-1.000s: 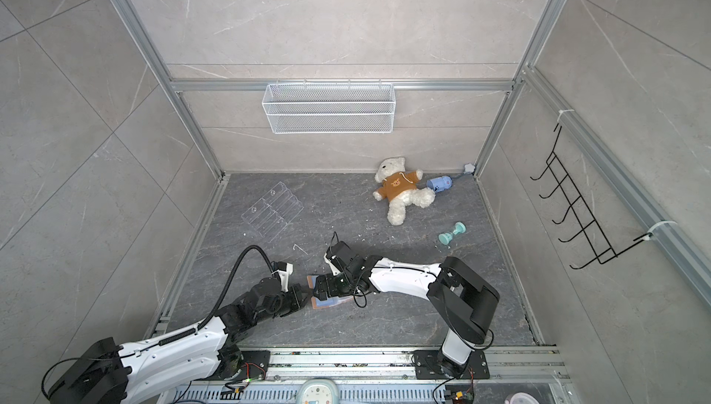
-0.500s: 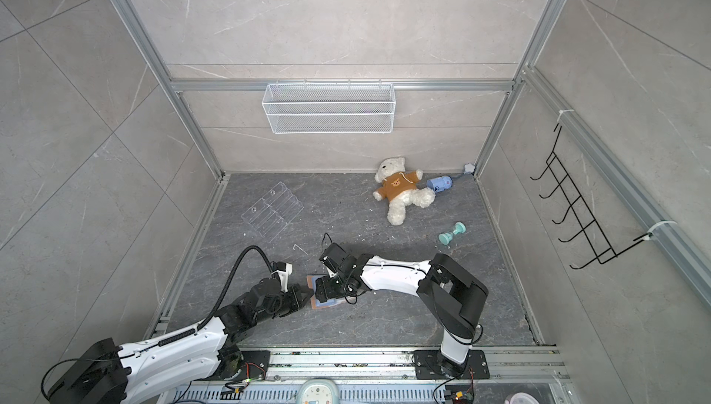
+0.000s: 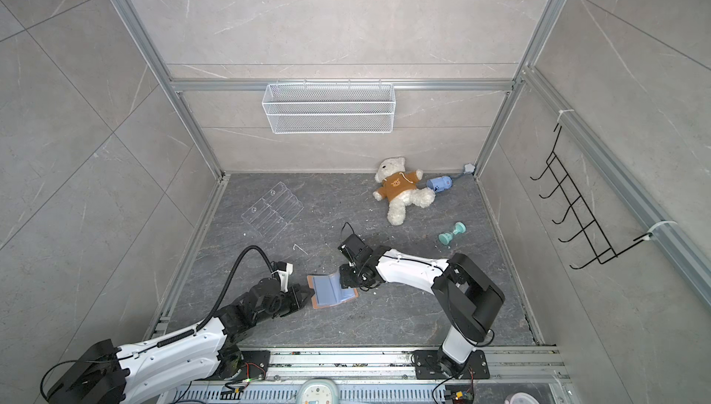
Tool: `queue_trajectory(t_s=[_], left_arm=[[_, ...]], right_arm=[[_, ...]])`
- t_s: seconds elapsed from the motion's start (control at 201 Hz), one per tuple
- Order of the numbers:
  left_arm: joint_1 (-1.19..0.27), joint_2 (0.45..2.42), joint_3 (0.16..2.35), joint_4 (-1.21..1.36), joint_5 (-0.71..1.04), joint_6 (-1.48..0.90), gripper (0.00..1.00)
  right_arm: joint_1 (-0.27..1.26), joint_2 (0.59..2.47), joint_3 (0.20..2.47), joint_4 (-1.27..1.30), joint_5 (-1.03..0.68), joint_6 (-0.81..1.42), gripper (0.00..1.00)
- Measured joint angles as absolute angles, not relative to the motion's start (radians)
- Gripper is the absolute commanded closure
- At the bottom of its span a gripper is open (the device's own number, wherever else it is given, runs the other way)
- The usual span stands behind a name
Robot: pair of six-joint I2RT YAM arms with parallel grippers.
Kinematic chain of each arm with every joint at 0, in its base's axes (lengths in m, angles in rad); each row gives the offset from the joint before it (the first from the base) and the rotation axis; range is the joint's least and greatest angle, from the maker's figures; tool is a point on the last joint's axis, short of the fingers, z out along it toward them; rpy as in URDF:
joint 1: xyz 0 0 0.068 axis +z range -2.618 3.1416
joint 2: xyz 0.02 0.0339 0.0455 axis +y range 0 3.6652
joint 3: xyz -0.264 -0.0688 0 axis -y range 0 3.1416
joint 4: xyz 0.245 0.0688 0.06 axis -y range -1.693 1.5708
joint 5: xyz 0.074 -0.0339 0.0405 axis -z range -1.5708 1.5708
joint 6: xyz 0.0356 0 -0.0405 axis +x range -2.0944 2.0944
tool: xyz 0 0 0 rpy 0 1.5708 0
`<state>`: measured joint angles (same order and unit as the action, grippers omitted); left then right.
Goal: Take the credit cards out of the card holder
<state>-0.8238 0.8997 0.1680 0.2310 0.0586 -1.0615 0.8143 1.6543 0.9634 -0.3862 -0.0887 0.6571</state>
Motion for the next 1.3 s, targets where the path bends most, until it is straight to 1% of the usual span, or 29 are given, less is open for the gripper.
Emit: queue_trajectory(t_s=[0.035, 0.1, 0.164, 0.264, 0.339, 0.413, 0.577, 1.16, 1.304], left_arm=[[-0.824, 0.900, 0.168, 0.231, 0.059, -1.061, 1.00], [-0.824, 0.900, 0.168, 0.231, 0.060, -1.058, 1.00], [-0.824, 0.900, 0.168, 0.231, 0.061, -1.058, 1.00], [-0.824, 0.900, 0.168, 0.231, 0.061, -1.058, 1.00], [-0.824, 0.900, 0.168, 0.231, 0.061, -1.058, 1.00], [-0.824, 0.900, 0.168, 0.231, 0.062, -1.057, 1.00], [-0.824, 0.900, 0.168, 0.231, 0.062, -1.053, 1.00], [-0.824, 0.905, 0.168, 0.231, 0.062, -1.046, 1.00], [-0.824, 0.905, 0.168, 0.231, 0.062, -1.046, 1.00]], right_arm=[[0.805, 1.635, 0.952, -0.395, -0.074, 0.657, 0.32], [0.799, 1.596, 0.933, -0.399, -0.070, 0.654, 0.21], [0.820, 1.557, 0.925, -0.390, -0.076, 0.648, 0.14], [0.905, 1.554, 0.965, -0.390, -0.078, 0.630, 0.10], [0.963, 1.584, 1.007, -0.374, -0.091, 0.623, 0.09], [0.987, 1.618, 1.025, -0.355, -0.106, 0.617, 0.09], [0.989, 1.677, 1.027, -0.347, -0.125, 0.616, 0.09], [0.993, 1.725, 1.027, -0.339, -0.154, 0.608, 0.09], [0.997, 1.728, 1.027, -0.339, -0.158, 0.608, 0.10]])
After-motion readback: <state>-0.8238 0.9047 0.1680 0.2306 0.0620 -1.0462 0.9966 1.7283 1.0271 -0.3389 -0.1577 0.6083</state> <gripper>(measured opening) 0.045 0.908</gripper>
